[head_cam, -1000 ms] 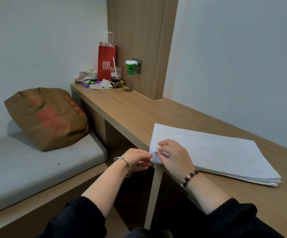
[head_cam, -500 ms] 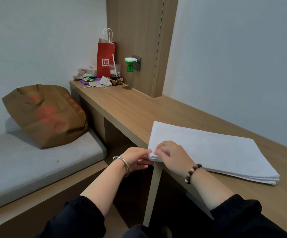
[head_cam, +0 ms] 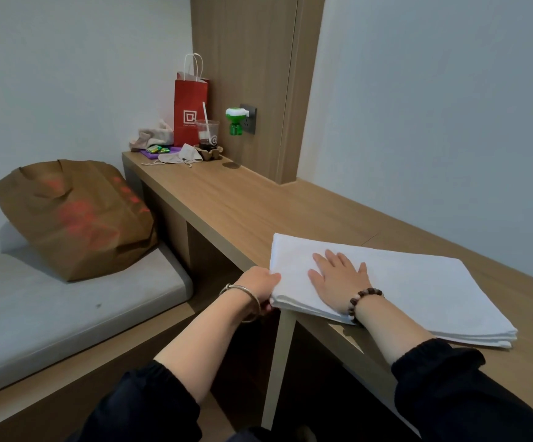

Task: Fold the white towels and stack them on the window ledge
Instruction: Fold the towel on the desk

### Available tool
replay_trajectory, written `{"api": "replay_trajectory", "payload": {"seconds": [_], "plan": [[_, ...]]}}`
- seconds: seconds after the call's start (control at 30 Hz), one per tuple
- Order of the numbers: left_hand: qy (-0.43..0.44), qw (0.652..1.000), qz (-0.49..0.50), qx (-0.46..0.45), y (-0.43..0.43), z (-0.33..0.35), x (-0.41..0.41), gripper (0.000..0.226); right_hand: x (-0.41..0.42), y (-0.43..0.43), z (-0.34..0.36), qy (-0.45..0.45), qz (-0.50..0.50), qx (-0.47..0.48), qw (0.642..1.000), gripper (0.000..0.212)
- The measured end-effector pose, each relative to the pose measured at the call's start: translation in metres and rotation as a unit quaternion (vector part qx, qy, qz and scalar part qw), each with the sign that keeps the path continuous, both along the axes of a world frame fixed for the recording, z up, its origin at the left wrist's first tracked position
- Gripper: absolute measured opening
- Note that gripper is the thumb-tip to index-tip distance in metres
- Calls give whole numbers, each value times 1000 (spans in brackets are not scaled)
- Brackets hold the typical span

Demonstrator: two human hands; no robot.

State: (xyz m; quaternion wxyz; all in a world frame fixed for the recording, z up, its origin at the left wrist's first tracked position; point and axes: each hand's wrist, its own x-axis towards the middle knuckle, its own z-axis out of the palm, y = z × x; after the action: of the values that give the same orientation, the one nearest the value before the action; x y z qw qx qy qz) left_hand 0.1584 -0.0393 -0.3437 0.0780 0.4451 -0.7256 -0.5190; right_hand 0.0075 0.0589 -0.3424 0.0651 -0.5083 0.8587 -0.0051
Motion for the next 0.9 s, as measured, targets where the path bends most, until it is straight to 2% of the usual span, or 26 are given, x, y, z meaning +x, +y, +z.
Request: {"api": "replay_trajectory", "payload": {"seconds": [0.03, 0.07, 0.13, 0.2, 0.27, 0.3, 0.33, 0.43, 0.53, 0.7, 0.9], "plan": [[-55, 997, -33, -51, -4, 2, 0, 25, -7, 3, 0, 1, -8, 3, 1000, 57], [-107, 983, -43, -142, -7, 5, 1, 22, -15, 6, 1, 6, -21, 5, 1000, 58], [-205, 915, -41, -346, -12, 14, -4, 15, -34, 14, 3, 14, -57, 19, 998, 60], [-232, 856, -29, -461, -8, 24, -15, 22, -46, 19, 5, 11, -72, 21, 997, 61], [-205, 816, -93, -532, -3, 23, -40, 39, -47, 17, 5, 4, -68, -3, 998, 59], [-200, 806, -148, -537, 2, 20, -54, 46, -45, 16, 6, -1, -65, -16, 998, 57], [-204, 812, -191, -513, 7, 16, -66, 50, -45, 15, 6, -4, -61, -21, 998, 56], [-225, 847, -240, -417, 11, 4, -91, 55, -46, 16, 0, 1, -63, -9, 998, 56], [-244, 855, -224, -398, 7, 0, -94, 59, -60, 26, -2, -9, -98, -13, 995, 56], [-244, 861, -181, -408, 1, -2, -85, 62, -118, 83, 1, -3, -227, -1, 974, 59], [-250, 859, -171, -413, 0, -2, -87, 64, -126, 95, 0, 20, -247, 0, 969, 59]]}}
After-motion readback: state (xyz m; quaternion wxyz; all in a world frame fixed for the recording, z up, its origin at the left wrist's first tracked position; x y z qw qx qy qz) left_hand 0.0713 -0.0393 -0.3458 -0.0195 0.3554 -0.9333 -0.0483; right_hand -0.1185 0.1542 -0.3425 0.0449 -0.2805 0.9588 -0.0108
